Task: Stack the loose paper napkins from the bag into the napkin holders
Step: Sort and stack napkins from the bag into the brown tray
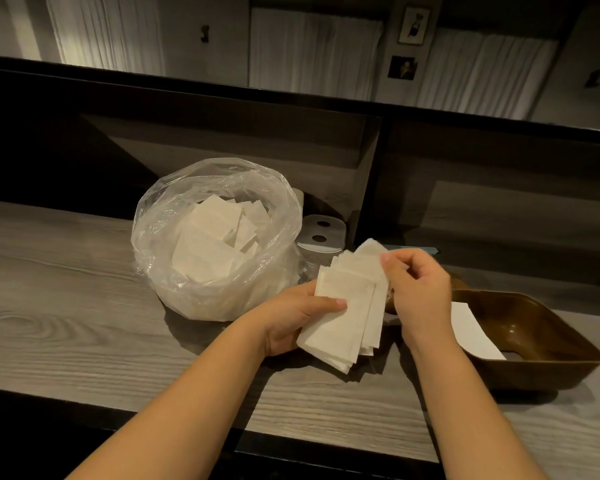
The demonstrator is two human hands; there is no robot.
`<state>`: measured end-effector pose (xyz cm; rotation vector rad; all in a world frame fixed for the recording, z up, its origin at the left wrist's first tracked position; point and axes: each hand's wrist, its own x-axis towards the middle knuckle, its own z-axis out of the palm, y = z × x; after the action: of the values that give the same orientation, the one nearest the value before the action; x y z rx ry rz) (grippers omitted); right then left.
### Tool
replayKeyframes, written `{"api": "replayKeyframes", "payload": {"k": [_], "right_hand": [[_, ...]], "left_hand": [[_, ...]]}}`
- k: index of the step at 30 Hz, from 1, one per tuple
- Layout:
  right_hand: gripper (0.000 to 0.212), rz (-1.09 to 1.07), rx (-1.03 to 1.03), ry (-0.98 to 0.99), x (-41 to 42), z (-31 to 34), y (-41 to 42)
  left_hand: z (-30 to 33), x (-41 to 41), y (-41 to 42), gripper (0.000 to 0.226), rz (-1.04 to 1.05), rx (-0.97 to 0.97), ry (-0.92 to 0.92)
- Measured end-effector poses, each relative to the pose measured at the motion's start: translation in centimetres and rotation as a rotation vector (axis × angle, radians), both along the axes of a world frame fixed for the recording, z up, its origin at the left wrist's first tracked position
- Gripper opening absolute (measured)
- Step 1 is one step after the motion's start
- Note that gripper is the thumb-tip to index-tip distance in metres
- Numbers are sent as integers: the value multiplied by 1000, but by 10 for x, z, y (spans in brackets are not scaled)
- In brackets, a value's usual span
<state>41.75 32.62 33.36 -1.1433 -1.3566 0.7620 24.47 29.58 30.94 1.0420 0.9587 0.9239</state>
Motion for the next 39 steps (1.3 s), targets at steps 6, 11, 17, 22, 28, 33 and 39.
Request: {"api": "replayKeyframes", "payload": {"k": [6,11,17,22,28,33,39], "right_hand": [[7,-113,216,112,5,6,-2],[4,-140,172,330,5,15,-3],[6,215,-114,390,0,20,-15],[19,-49,127,-404,-26,-5,-1],[24,-53,-61,-230,-19,-8,9],[11,23,-138,-5,-8,-2,7],[11,-119,96,233,1,12,-2]], "left_hand": [[-1,0,1,27,33,-32,-54],[-4,2,2,27,67,-47,-110],[-5,5,2,30,111,-21,-140],[-2,10,6,49,166,-100,-188],[-1,8,0,26,126,-55,-152],[0,6,-1,25,121,-60,-183],[2,7,-1,27,142,-84,-263]]}}
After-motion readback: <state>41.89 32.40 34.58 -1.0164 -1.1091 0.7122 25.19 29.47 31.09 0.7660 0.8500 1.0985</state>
